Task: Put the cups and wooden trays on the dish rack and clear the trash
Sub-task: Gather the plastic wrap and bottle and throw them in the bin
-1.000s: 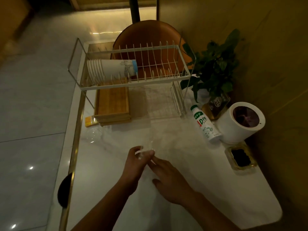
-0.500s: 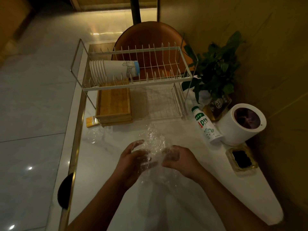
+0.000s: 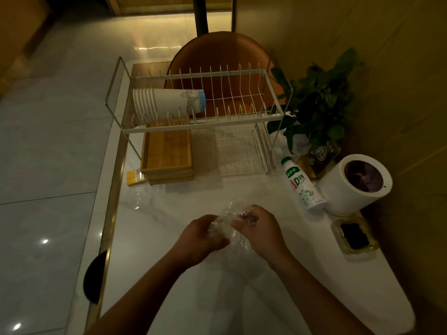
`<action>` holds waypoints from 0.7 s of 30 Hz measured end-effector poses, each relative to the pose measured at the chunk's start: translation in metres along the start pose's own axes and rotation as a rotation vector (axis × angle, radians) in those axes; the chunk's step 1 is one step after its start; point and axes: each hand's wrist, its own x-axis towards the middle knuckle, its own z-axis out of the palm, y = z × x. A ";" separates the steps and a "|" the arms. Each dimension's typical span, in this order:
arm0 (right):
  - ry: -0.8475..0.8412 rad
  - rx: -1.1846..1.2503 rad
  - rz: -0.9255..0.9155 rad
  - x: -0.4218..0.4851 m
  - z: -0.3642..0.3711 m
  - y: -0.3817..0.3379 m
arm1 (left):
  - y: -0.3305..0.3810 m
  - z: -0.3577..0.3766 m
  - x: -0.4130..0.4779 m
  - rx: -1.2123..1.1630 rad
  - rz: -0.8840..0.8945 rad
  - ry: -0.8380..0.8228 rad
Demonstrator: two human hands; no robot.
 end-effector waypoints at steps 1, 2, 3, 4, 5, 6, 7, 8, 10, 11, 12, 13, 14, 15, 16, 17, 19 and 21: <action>0.030 -0.029 -0.029 0.001 -0.001 0.001 | -0.003 0.001 0.002 -0.069 -0.008 0.026; 0.045 -0.040 -0.061 0.002 -0.004 0.003 | -0.006 0.000 0.004 -0.156 -0.022 0.041; 0.023 -0.013 -0.083 0.003 -0.008 0.005 | -0.006 -0.001 0.005 -0.249 -0.037 0.045; -0.050 0.064 -0.078 0.003 -0.013 0.006 | -0.006 -0.004 0.005 -0.327 -0.050 0.036; -0.155 0.179 -0.048 0.003 -0.018 0.007 | -0.005 -0.006 0.005 -0.376 -0.054 0.015; -0.249 0.256 -0.016 0.004 -0.021 0.008 | -0.004 -0.008 0.005 -0.401 -0.053 -0.015; -0.311 0.271 0.009 0.005 -0.024 0.008 | -0.004 -0.008 0.005 -0.413 -0.056 -0.048; -0.330 0.230 0.018 0.007 -0.024 0.008 | -0.004 -0.008 0.006 -0.430 -0.065 -0.075; -0.257 0.134 -0.004 0.012 -0.022 0.008 | -0.003 -0.007 0.006 -0.485 -0.089 -0.083; -0.192 0.112 -0.017 0.013 -0.020 0.007 | -0.003 -0.005 0.006 -0.508 -0.093 -0.068; -0.127 0.116 -0.017 0.015 -0.018 0.009 | -0.002 -0.003 0.005 -0.517 -0.091 -0.052; -0.072 0.119 0.006 0.016 -0.016 0.012 | -0.002 -0.001 0.004 -0.499 -0.084 -0.044; -0.032 0.129 0.034 0.017 -0.014 0.015 | -0.003 0.002 0.004 -0.432 -0.071 -0.037; -0.015 0.144 0.067 0.018 -0.013 0.017 | -0.003 0.005 0.004 -0.315 -0.054 -0.027; -0.019 0.171 0.103 0.019 -0.012 0.019 | -0.003 0.007 0.005 -0.203 -0.036 -0.015; -0.029 0.191 0.136 0.020 -0.011 0.020 | -0.003 0.010 0.007 -0.144 -0.028 -0.006; -0.064 0.210 0.177 0.022 -0.014 0.022 | -0.003 0.011 0.012 -0.180 -0.058 0.014; -0.155 0.223 0.181 0.026 -0.021 0.024 | -0.003 0.012 0.018 -0.233 -0.104 0.066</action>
